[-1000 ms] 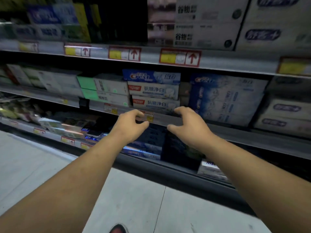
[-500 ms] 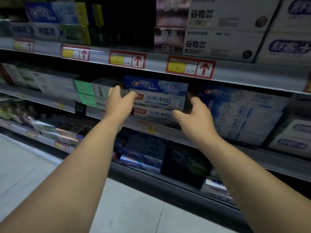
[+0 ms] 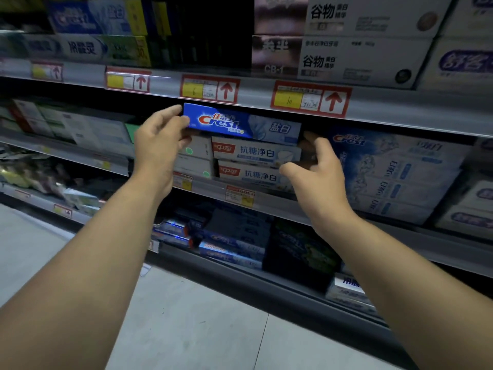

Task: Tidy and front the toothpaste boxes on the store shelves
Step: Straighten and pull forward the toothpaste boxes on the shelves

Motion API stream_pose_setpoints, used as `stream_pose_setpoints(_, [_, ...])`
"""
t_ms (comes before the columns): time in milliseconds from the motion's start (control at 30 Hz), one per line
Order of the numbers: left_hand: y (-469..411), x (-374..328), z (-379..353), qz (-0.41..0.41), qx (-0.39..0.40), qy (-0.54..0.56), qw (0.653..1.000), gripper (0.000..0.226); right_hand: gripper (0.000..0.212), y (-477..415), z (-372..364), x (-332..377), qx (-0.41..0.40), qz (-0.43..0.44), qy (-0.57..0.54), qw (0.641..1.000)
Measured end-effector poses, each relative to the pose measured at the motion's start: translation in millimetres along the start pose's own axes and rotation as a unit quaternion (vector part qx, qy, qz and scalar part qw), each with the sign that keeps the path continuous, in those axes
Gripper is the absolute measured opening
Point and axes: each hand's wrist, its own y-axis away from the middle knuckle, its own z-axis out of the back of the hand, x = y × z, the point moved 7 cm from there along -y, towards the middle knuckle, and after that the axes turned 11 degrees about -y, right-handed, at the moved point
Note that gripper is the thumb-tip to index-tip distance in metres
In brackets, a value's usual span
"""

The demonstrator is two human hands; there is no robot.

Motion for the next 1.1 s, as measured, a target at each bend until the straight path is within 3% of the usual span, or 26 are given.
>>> stream_pose_setpoints(67, [7.0,-1.4,9.5,-0.003,0.012,-0.016,1.0,0.016,0.058,6.2,1.2,-2.3,0.01,-0.014,0.006,1.0])
stream_pose_setpoints(133, [15.4,3.9,19.1,0.002,0.028,-0.043,0.999,0.021,0.061,13.1,4.5,-5.8,0.016,-0.032,0.013,0.999])
stream_pose_setpoints(267, [32.5,30.3,37.6,0.041,0.083,-0.084,0.992,0.03,0.054,36.2,9.2,-19.5,0.029,-0.094,0.012,0.995])
stream_pose_setpoints(433, [50.1,77.9,51.8,0.111,0.097,-0.147,0.978,0.029,0.047,54.4,-0.8,-62.5,0.039,-0.146,0.025,0.988])
stream_pose_setpoints(667, [76.9,168.9,61.2,0.187,0.139,-0.27,0.934,0.025,0.038,84.1,-24.9,-163.4,0.059,-0.248,0.079,0.964])
stream_pose_setpoints(867, [89.1,235.9,69.2,0.263,0.168,-0.316,0.896,0.021,0.025,111.3,-37.3,-217.5,0.051,-0.361,0.061,0.929])
stream_pose_setpoints(1100, [88.1,275.3,63.7,0.306,0.2,-0.355,0.861,0.012,0.024,107.7,-53.7,-240.9,0.043,-0.392,0.053,0.917])
